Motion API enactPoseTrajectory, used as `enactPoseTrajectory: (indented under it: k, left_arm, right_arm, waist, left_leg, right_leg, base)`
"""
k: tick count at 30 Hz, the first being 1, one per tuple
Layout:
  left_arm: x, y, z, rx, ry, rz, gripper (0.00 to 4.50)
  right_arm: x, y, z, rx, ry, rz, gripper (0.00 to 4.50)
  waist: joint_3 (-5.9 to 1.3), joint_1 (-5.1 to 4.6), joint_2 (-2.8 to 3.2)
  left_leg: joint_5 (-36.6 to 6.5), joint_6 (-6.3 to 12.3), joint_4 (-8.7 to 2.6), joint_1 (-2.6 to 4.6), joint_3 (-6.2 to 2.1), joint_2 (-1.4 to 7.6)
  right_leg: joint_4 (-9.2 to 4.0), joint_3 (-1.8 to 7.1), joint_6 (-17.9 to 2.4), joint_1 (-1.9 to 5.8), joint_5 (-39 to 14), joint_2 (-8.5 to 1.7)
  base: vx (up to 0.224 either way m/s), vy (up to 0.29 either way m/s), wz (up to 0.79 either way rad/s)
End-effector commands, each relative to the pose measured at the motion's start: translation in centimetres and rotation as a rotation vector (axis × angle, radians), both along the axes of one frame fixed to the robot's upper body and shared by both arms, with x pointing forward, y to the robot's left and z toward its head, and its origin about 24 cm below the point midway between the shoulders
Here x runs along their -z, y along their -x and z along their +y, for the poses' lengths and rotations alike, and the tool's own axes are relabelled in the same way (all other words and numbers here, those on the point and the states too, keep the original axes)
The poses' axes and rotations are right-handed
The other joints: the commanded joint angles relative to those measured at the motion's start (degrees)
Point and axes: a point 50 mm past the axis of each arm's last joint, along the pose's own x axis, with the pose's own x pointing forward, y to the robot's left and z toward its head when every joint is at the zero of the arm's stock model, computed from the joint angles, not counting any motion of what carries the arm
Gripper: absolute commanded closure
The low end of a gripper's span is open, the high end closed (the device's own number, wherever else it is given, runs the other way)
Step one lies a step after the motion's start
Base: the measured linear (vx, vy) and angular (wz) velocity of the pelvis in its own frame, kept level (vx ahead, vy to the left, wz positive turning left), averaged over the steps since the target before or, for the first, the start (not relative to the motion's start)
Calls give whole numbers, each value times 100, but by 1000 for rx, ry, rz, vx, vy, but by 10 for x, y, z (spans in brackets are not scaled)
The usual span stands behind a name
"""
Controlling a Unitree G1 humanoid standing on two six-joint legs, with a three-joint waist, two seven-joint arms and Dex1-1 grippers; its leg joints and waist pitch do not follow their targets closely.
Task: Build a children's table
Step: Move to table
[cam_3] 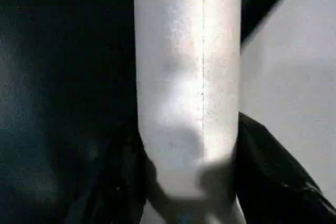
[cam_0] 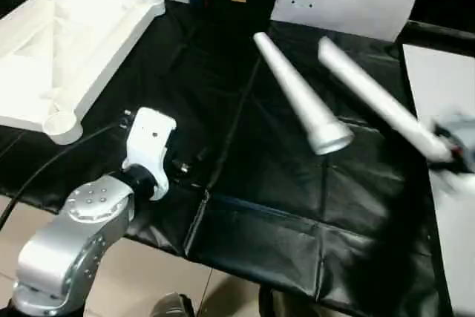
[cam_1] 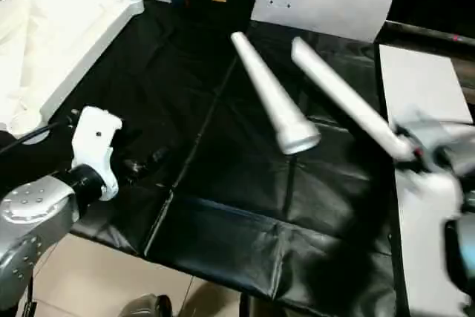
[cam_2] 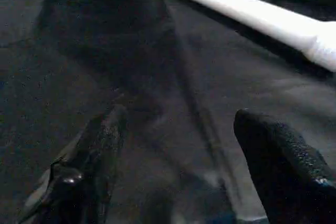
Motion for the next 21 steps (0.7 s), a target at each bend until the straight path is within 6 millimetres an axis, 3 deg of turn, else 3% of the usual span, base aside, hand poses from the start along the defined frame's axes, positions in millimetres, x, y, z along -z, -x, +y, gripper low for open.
enactPoseTrajectory:
  k: [1, 3, 6, 9, 16, 18, 19, 20, 21]
  left_arm:
    - [6, -1, 2, -33, -28, 22, 89]
    - [9, -3, 5, -63, -46, 26, 89]
    - [9, -6, 9, -99, -53, -3, 89]
    - [4, -6, 7, -92, -31, -44, 89]
    - [-3, -1, 0, -123, 12, -135, 89]
    - [-3, -1, 1, -144, 24, -140, 89]
    - [-2, -1, 2, -160, 32, -142, 89]
    - [-2, -1, 3, -172, 34, -144, 89]
    - [-2, -2, 5, -175, 28, -152, 89]
  right_arm:
    - [-9, -9, 8, 35, -89, -88, 261]
    - [-13, -18, 21, 30, -164, -150, 261]
    - [-29, -34, 52, 20, -338, -251, 261]
    - [-33, -35, 69, 30, -428, -263, 261]
    - [-34, -9, 128, -31, -515, -464, 261]
    - [-31, 4, 145, -23, -549, -520, 261]
    - [-27, 14, 153, 8, -585, -524, 261]
    - [-21, 23, 160, 41, -609, -514, 261]
    - [-15, 34, 167, 75, -619, -502, 261]
  waist:
    - [-385, 30, -70]
    - [-392, 48, -43]
    - [-422, 50, -51]
    - [-449, 88, -43]
    - [-488, 297, 13]
    - [-468, 305, 25]
    - [-484, 321, 116]
    - [-436, 456, -87]
    - [-417, 474, -117]
  left_leg:
    - [-935, 666, -381, 86, 72, 111]
    - [-827, 678, -379, 79, 72, 109]
    - [-636, 710, -379, 57, 66, 97]
    - [-309, 786, -363, 80, 79, 108]
    - [-67, 572, -411, 135, 77, 149]
    - [-350, 437, -431, 126, 100, 127]
    - [-578, 109, -230, 375, 391, 112]
    - [-1245, -221, -207, 225, 446, -88]
    - [-1429, -186, -136, 195, 414, -145]
  right_leg:
    - [-405, 84, -1694, 346, -1438, -232]
    - [-386, 85, -1714, 354, -1264, -231]
    - [-361, 93, -1694, 392, -1034, -237]
    - [-325, 103, -1794, 388, -611, -227]
    - [-293, 134, -1523, 378, -323, -226]
    - [-345, 161, -1406, 360, -704, -254]
    - [-572, 397, -1116, 92, -1180, -75]
    - [-558, 758, -689, 257, -1993, -43]
    - [-626, 919, -600, 308, -2380, -93]
  base:
    - [0, 0, 0]
    - [0, 0, 0]
    - [0, 0, 0]
    - [0, 0, 0]
    - [0, 0, 0]
    - [0, 0, 0]
    - [0, 0, 0]
    - [-15, 24, -39]
    - [-15, 24, -39]
